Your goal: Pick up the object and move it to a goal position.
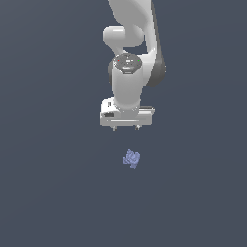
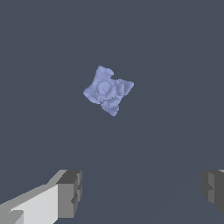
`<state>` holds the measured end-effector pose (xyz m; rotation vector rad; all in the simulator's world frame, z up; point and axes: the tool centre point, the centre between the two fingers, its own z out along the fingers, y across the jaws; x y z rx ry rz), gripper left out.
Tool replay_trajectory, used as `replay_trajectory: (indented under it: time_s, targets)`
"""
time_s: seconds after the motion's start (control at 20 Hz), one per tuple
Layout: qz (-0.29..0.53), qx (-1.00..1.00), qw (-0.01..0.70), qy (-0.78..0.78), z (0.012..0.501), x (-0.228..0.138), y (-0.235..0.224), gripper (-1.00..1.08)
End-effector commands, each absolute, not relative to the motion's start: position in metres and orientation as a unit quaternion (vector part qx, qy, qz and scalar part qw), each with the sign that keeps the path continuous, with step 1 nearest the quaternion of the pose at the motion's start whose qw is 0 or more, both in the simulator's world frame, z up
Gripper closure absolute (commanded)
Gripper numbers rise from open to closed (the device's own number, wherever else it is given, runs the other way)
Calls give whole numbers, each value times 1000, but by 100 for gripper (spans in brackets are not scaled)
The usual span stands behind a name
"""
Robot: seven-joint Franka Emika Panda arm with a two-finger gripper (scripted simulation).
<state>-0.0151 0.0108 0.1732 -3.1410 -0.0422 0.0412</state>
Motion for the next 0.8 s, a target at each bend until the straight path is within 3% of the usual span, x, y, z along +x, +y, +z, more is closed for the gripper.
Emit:
replay_trajectory:
  time_s: [0.0, 0.75]
  targets:
    - [13, -1000, 0, -13, 173, -15, 11, -92]
    - [3, -999, -3, -32, 179, -5, 29, -92]
